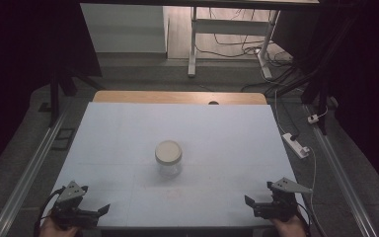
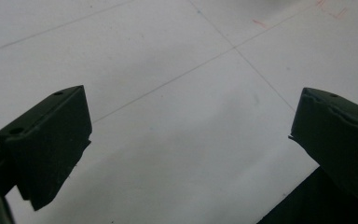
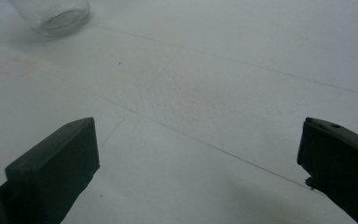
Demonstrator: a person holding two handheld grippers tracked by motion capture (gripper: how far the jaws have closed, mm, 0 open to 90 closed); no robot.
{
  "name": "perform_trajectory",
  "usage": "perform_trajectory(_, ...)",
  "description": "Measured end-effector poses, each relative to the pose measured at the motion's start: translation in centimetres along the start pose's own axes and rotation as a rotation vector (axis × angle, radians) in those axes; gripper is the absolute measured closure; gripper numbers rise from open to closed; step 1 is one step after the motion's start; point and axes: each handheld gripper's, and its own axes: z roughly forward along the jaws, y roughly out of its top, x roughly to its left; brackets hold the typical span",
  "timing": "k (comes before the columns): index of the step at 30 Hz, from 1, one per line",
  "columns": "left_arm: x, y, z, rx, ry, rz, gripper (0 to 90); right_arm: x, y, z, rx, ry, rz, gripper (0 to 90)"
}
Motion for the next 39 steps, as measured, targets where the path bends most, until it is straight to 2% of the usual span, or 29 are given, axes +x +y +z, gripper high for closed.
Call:
perform_trajectory(4,0.12,0.06,0.12,0.011,-0.019,-0.004,0.0,0.07,0.02,0.06,0.023,0.018,0.003,0.0)
perform_trajectory(9,0.03,0.13,0.24,0.023,-0.021,0.005,0.0,0.41,0.07,0.26,0.050,0.020,-0.024,0.0)
perform_trajectory(11,-0.13,0.19,0.36,0.036,-0.015,0.020,0.0,0.44,0.08,0.32,0.055,0.023,-0.031,0.0)
perform_trajectory(18,-0.32,0.28,0.56,0.058,0.007,0.028,0.0,0.30,0.14,0.51,0.073,0.052,-0.023,0.0)
perform_trajectory(29,-0.30,0.38,0.72,0.078,0.052,0.000,0.0,0.29,0.16,0.61,0.083,0.068,-0.027,0.0)
perform_trajectory(33,-0.11,0.36,0.65,0.071,0.035,-0.010,0.0,0.32,0.16,0.66,0.088,0.073,-0.036,0.0)
perform_trajectory(36,0.05,0.36,0.56,0.064,0.006,-0.020,0.0,0.35,0.17,0.70,0.091,0.077,-0.041,0.0)
perform_trajectory(37,0.10,0.40,0.54,0.056,-0.022,-0.027,0.0,0.42,0.18,0.74,0.095,0.082,-0.045,0.0)
perform_trajectory(39,0.08,0.45,0.54,0.055,-0.030,-0.025,0.0,0.47,0.19,0.79,0.099,0.088,-0.054,0.0)
